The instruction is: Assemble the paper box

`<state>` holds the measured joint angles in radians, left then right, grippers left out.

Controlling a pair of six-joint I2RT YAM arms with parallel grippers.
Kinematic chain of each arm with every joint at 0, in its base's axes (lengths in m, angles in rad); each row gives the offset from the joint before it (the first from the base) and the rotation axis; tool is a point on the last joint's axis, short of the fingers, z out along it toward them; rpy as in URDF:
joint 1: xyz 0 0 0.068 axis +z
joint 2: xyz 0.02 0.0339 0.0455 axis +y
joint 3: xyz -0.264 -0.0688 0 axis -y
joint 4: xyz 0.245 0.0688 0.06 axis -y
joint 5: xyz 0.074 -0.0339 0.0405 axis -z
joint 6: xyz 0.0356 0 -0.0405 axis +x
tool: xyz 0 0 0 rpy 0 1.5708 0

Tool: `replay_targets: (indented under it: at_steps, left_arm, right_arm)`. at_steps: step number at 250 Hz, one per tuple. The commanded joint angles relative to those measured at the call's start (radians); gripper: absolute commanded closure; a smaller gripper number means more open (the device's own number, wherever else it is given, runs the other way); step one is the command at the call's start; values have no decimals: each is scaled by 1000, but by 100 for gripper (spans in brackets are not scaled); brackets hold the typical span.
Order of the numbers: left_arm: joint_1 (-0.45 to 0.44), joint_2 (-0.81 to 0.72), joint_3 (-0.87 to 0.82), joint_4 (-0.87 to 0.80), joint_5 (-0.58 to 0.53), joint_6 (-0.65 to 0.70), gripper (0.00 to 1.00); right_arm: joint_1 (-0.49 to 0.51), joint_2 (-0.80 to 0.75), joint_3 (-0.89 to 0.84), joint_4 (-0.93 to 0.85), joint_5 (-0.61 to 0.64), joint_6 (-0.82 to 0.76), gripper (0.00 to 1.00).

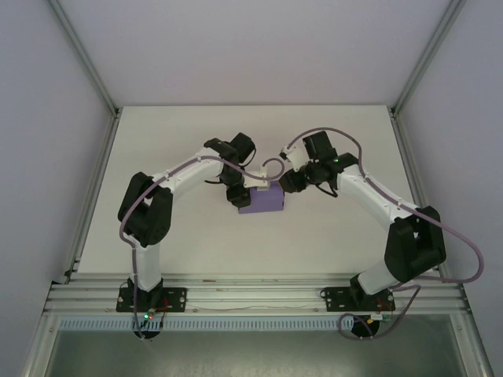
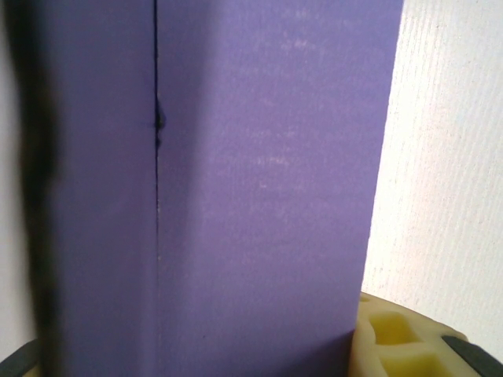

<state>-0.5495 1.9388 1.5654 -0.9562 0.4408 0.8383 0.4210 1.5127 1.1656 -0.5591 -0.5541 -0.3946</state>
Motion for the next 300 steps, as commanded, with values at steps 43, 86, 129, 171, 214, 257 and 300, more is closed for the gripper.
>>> replay_targets:
  at_steps: [43,86,129,171,214,257,300]
  left_arm:
    - [-6,47,12,-9,22,11,63]
    - [-6,50,34,8,31,-25,63]
    - [-6,46,31,32,32,-34,62]
    - [-8,52,32,29,30,-35,61]
    - [-7,46,28,36,29,-38,60]
    - [-7,38,24,54,26,-58,57]
    - [-7,26,22,66,15,-77,55]
  right_arm:
    - [8,62,77,-92,47,33,91]
    - [26,37,66,-34,64,220,100]
    - [101,-55,-67,204,242,501,100]
    - [132,-127,-220,409,294,559,100]
    - [134,-125,-321,465,350,469,100]
    - [159,-114,-426,583,382,421,100]
    - [171,-135,-498,688,367,406,100]
